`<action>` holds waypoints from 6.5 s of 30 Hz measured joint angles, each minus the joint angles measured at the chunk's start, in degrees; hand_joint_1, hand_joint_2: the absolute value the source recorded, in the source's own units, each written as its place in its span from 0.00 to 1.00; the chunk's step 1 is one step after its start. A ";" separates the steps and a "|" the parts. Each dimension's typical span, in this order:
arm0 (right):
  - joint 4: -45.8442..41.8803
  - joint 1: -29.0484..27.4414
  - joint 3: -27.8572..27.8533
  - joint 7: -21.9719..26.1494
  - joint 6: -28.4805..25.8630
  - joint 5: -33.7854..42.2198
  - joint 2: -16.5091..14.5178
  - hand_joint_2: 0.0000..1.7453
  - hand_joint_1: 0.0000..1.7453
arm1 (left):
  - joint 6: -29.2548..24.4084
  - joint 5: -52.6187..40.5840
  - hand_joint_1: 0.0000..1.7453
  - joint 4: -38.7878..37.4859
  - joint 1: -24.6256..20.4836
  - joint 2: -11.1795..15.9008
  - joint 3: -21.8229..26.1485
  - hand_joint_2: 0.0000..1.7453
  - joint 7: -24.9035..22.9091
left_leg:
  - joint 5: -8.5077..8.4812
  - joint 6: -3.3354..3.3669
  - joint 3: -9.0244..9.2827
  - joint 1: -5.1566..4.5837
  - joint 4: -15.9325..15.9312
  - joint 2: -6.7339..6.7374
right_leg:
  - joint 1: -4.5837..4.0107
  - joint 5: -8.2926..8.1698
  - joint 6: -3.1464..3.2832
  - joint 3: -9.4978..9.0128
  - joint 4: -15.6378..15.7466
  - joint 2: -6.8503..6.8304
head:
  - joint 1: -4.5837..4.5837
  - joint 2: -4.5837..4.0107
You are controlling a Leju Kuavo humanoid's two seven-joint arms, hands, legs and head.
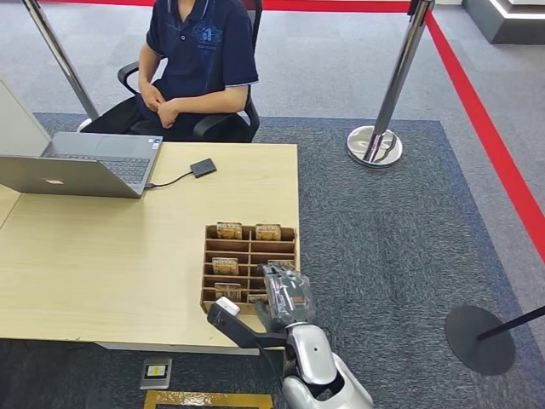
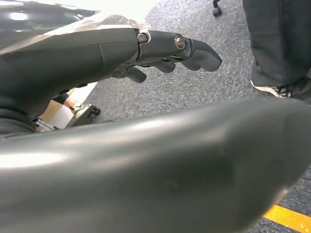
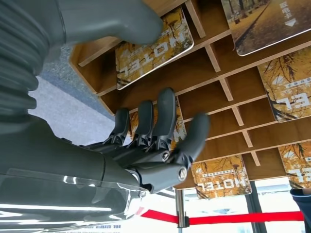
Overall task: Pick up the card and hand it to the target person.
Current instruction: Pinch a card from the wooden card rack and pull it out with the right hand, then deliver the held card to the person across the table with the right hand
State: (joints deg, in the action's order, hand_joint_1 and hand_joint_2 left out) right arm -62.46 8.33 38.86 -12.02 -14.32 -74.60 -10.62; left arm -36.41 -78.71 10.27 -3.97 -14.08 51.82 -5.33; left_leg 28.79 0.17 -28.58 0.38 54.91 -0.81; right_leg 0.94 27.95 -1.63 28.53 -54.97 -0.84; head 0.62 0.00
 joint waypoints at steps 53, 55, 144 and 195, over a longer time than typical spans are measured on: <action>-2.71 -0.51 -0.25 3.57 1.58 3.82 0.44 1.00 1.00 | -0.15 0.48 0.00 0.00 0.03 0.20 0.00 0.00 -0.02 | -0.01 0.00 0.00 0.00 0.00 0.00 | 0.00 0.00 0.00 0.00 0.00 0.00 | 0.00 0.00; -3.53 -0.60 -0.29 4.25 2.26 4.79 0.64 1.00 0.99 | -0.32 0.61 0.00 0.00 0.04 0.20 0.00 0.00 -0.09 | -0.01 0.00 0.00 0.00 0.00 0.00 | 0.00 0.00 0.00 0.00 0.00 0.00 | -0.01 0.00; 26.87 30.84 3.90 -2.76 -11.02 2.67 -9.96 0.00 0.00 | -3.73 1.73 0.00 0.07 -0.05 0.37 0.00 0.00 -1.58 | -0.09 0.04 -0.01 0.00 0.02 0.00 | 0.00 -0.08 0.04 0.00 -0.06 0.00 | -0.01 0.00; 42.41 -5.25 -81.50 -7.16 -1.03 11.76 5.33 0.00 0.00 | -3.09 3.57 0.00 0.03 -0.04 -0.33 0.13 0.00 0.75 | -0.06 0.15 -0.07 0.02 0.09 -0.02 | -0.04 -0.15 -0.10 -0.01 0.07 0.00 | -0.01 0.00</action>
State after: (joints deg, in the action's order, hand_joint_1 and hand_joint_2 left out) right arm -20.04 3.07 -42.64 -19.17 -15.35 -62.85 -5.29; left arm -39.50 -75.14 10.31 -4.01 -14.41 51.95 -4.58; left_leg 28.73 0.33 -28.65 0.40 55.00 -0.83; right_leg 0.90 27.80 -1.73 28.52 -54.91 -0.83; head 0.61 0.00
